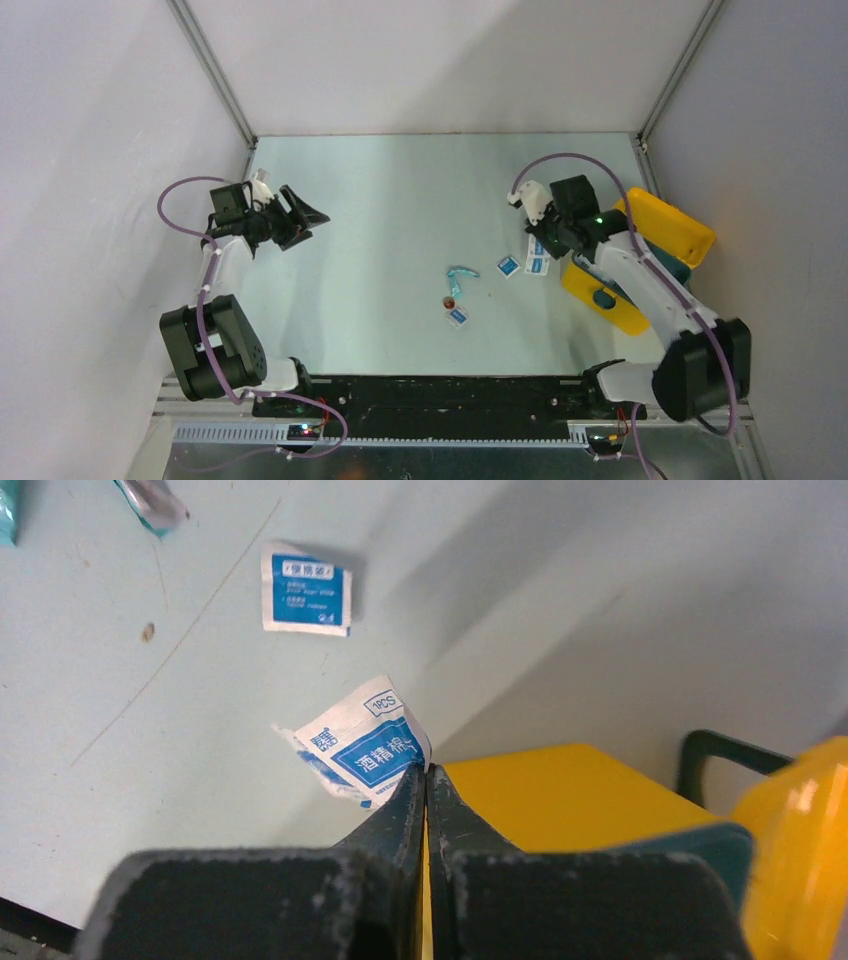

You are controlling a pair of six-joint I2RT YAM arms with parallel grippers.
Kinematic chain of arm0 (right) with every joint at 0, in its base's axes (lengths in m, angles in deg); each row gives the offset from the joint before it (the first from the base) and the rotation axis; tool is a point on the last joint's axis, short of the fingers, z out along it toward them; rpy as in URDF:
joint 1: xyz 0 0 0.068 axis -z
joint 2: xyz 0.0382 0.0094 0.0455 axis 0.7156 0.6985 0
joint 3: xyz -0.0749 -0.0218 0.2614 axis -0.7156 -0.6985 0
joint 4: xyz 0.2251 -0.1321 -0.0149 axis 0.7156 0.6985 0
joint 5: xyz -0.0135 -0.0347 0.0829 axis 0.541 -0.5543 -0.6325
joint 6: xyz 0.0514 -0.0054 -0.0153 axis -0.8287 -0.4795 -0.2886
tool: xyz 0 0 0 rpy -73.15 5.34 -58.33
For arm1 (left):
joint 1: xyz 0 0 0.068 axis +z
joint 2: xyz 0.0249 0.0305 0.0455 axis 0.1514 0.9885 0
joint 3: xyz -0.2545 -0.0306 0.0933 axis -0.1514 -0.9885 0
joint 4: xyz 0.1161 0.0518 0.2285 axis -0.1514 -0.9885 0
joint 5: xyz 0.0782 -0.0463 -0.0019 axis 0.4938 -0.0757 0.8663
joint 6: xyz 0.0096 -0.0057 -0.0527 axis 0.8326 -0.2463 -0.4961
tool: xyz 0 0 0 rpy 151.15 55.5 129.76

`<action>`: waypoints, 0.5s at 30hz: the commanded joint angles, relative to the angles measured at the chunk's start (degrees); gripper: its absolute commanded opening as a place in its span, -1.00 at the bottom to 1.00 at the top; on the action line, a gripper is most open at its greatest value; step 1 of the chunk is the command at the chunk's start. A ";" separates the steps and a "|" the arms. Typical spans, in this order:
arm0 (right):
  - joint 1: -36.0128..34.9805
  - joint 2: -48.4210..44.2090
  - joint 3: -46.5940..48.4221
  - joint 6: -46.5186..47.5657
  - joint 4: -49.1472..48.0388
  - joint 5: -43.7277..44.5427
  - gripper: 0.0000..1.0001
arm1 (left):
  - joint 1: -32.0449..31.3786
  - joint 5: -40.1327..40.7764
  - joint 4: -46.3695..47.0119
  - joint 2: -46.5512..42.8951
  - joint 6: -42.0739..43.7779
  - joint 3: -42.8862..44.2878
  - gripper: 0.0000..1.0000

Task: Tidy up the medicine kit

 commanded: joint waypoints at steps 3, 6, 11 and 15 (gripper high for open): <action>2.27 -10.78 2.13 -0.36 -2.63 -0.70 -1.00 | 0.12 -0.31 1.04 -0.43 0.69 2.64 0.50; 5.20 -16.15 2.35 0.43 -3.43 -1.04 -1.00 | 0.13 -0.14 1.01 -1.21 1.14 2.38 0.50; 13.37 -20.27 3.25 2.07 -4.76 4.18 -1.00 | 0.06 -0.80 0.99 -0.54 0.85 2.51 0.50; 24.62 -21.34 3.49 -2.24 -3.59 2.54 -1.00 | -0.11 -2.41 0.98 0.42 -0.07 2.85 0.50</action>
